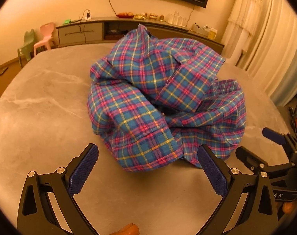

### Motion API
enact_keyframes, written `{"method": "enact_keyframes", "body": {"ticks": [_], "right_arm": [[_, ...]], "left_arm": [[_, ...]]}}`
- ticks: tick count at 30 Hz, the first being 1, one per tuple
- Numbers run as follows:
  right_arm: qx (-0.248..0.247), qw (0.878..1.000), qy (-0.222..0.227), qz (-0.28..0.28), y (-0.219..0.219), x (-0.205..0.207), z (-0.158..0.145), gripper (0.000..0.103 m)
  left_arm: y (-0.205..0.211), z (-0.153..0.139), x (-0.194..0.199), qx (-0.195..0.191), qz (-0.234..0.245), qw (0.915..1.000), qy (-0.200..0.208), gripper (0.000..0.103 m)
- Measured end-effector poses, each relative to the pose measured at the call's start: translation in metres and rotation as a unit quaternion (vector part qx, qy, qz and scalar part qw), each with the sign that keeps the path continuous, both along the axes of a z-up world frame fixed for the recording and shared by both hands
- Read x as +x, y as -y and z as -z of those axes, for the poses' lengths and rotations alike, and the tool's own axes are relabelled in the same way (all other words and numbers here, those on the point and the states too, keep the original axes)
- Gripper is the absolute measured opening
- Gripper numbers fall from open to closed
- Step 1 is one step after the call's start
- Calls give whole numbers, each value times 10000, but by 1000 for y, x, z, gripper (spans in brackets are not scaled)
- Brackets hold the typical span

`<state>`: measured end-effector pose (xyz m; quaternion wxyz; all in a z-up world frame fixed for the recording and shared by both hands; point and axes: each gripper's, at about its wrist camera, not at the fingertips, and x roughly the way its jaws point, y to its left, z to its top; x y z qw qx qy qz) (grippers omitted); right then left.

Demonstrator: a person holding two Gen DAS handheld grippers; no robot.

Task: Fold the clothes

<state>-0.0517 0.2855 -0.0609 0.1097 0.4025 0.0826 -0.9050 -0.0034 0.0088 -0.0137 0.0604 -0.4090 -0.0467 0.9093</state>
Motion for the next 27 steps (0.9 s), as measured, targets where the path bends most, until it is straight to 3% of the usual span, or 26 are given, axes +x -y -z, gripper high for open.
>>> {"method": "enact_keyframes", "body": {"ticks": [3,14,21,27], "right_arm": [[25,10000,-69,-20,1,1,-2,103],[119,9999,-67,-88,6,-1,0,103],[164,9998,-55,-85,5,3,1,103],[147,9998,-19,-109,6,3,2,103]], "left_arm": [[-4,-3,1,-150,23,9999,-58,102],[0,0,-6,-79,40,9998,160,101],[5,6,-9,336,112,9987,363,101],[4,6,-8,343,84,9989,312,100]]}}
